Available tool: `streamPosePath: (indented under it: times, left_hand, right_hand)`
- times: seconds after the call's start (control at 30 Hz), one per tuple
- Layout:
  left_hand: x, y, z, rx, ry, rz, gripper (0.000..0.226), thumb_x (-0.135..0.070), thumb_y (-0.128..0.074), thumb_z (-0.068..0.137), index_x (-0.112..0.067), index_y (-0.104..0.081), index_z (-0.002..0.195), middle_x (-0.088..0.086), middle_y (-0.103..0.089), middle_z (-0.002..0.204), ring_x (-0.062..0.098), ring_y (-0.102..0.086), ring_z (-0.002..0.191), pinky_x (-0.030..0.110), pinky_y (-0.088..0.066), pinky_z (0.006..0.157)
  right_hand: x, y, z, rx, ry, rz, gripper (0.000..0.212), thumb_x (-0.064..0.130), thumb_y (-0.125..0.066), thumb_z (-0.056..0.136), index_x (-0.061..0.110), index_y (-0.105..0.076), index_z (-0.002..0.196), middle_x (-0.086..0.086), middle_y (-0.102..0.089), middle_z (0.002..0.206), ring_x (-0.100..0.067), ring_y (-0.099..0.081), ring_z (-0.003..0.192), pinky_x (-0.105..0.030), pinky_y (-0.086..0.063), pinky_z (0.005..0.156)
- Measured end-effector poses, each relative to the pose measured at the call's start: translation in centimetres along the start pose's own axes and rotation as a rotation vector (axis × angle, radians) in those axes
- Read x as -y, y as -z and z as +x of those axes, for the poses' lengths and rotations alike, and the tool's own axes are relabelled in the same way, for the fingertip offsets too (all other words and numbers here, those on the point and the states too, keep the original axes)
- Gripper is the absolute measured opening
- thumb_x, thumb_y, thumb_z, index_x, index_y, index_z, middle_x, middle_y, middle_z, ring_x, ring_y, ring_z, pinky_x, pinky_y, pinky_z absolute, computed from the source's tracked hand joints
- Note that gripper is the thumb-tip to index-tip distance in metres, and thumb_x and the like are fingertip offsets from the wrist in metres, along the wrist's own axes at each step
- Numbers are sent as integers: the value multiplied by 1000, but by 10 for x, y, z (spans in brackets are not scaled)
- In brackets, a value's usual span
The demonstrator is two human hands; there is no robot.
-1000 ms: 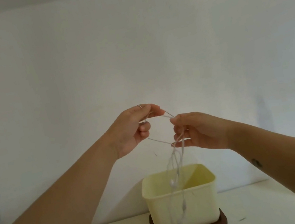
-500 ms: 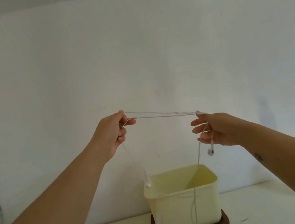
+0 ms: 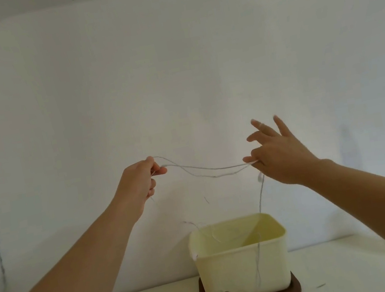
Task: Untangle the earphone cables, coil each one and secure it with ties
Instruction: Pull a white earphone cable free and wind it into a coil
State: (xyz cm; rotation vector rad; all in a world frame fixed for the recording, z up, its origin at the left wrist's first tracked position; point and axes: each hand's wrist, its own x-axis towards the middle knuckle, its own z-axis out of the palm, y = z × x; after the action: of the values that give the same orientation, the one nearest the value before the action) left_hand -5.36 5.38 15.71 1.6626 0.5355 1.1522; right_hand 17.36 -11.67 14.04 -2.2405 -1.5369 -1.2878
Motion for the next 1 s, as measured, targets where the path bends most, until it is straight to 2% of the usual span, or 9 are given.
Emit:
streamPosePath:
  times: [0.2,0.27,0.37,0.47,0.53,0.63,0.77,0.9,1.0]
  left_hand:
    - [7,-4,4,16,-32,164,28,-21,-45,93,-13,-58,70,3,-68,91,14,-32,51,24,-31,54]
    - [10,-8,4,55,-37,260,31,-25,-46,94,-13,-62,70,5,-67,94,14,-34,54,26,-32,57]
    - [14,-18,-1,161,-44,347,32,-27,-47,94,-17,-64,69,0,-66,91,11,-38,55,25,-32,57]
    - [17,-26,-7,240,-47,369,32,-28,-43,98,-20,-66,76,-10,-67,89,7,-41,59,23,-35,61]
    - [18,-28,-9,284,-36,383,32,-30,-42,99,-23,-67,82,-12,-68,92,10,-41,62,23,-36,63]
    - [19,-27,-8,296,-23,390,31,-28,-42,99,-25,-69,83,-11,-69,92,11,-38,61,22,-34,60]
    - [21,-25,-6,299,-8,367,29,-18,-42,97,-22,-69,89,-6,-67,92,10,-34,54,19,-28,51]
    - [24,-23,-10,325,52,338,25,-13,-41,97,-20,-64,106,-5,-64,101,10,-39,59,18,-33,54]
    - [24,-16,-15,363,117,171,35,1,-40,92,-14,-57,120,-2,-60,108,8,-39,57,19,-34,54]
  right_hand:
    - [-11,39,20,78,132,-480,49,56,-34,94,24,-71,87,8,-69,90,-18,-46,123,-49,12,114]
    - [-7,46,30,-24,-20,-359,43,48,-40,96,19,-67,79,5,-64,71,-15,-59,87,-40,-16,112]
    - [-3,53,48,-33,-418,394,40,36,-46,95,7,-65,75,0,-60,56,-12,-56,49,-27,-45,72]
    - [7,64,59,110,-681,1278,35,38,-53,94,8,-66,83,-8,-72,73,-19,-70,70,-34,-54,84]
    - [11,65,61,98,-672,1453,34,41,-53,94,9,-66,93,-6,-73,85,-21,-69,82,-35,-50,86]
    - [23,67,57,-19,-463,1219,39,43,-54,92,9,-57,73,2,-54,67,-13,-52,62,-27,-37,67]
    - [36,75,54,-95,-189,711,38,35,-55,93,1,-68,82,-8,-51,137,-18,-38,133,-23,-24,103]
    - [55,79,50,-10,-150,797,39,37,-54,93,12,-55,63,-2,-50,140,-19,-46,128,-20,-30,94]
    - [69,74,48,-1,-135,955,40,37,-55,93,-1,-63,86,-6,-58,130,-23,-52,120,-28,-40,96]
